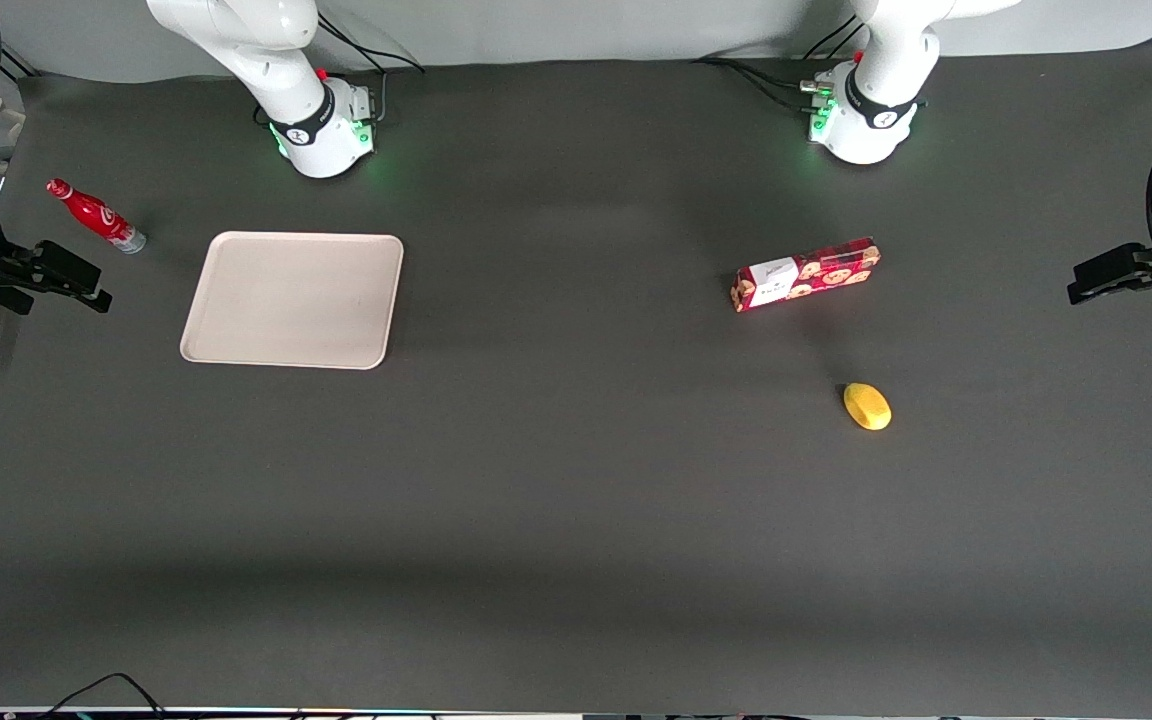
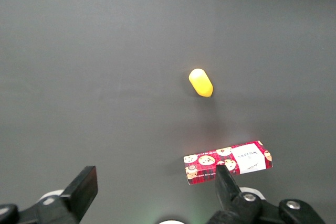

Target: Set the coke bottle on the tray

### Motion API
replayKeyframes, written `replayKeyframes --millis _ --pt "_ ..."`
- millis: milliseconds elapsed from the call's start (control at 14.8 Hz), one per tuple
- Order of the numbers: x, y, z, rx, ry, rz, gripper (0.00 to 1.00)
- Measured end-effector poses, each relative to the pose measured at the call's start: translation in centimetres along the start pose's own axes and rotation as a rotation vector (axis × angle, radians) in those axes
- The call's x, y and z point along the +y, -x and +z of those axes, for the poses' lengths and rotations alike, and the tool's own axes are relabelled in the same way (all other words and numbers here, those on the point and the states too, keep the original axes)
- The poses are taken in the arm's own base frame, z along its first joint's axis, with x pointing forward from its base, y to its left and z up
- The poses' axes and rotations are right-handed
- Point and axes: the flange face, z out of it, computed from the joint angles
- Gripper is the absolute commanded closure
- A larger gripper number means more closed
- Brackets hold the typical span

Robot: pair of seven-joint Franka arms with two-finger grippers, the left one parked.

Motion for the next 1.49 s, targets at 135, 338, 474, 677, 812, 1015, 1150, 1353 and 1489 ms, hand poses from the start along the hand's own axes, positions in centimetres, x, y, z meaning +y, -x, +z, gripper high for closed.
replayKeyframes --millis 135,338,474,677,812,1015,1150,1353,1489 --pt "0.0 0.0 0.0 0.000 0.000 0.001 0.00" --pt "0.2 0.0 0.1 -0.003 0.000 0.004 0.00" --pt "0.9 0.1 0.6 -0.034 0.042 0.002 0.00" --pt "5.0 1.7 2.0 -0.159 0.115 0.000 0.00" --pt "10.3 3.2 2.8 -0.198 0.105 -0.017 0.00" --pt "18.1 6.4 3.5 -0.223 0.108 -0.027 0.00" --pt "22.0 9.1 4.8 -0.191 0.113 -0.036 0.00" --pt "27.3 15.0 8.7 -0.130 0.096 -0.050 0.00" --pt "29.7 18.8 11.4 -0.123 0.090 -0.053 0.00"
